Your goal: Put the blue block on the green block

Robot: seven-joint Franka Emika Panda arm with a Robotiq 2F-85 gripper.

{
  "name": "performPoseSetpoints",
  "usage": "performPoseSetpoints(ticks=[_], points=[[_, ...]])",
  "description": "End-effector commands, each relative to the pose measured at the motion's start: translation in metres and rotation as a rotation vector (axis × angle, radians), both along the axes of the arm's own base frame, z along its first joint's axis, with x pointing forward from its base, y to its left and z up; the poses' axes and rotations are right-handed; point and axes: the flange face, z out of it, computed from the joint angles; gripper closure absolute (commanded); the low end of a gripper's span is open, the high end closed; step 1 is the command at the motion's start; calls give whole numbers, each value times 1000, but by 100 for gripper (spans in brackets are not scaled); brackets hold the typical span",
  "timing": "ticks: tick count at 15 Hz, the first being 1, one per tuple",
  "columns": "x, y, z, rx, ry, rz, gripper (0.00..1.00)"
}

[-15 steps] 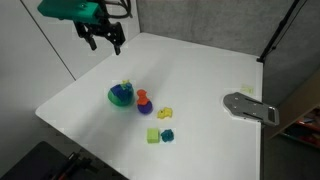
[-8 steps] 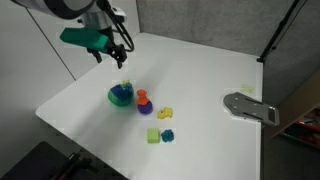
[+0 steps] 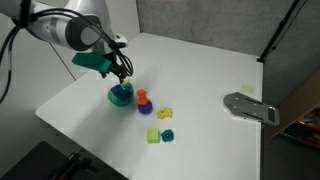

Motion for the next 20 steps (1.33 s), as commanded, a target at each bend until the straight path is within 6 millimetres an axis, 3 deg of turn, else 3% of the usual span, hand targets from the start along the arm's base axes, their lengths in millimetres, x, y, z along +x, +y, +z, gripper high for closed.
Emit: performPoseSetpoints(ticks=[1, 12, 20], points=[[10, 11, -26, -35, 6, -45, 0], [36, 21, -93, -114, 37, -188, 0], [56, 26, -115, -133, 46, -221, 0]])
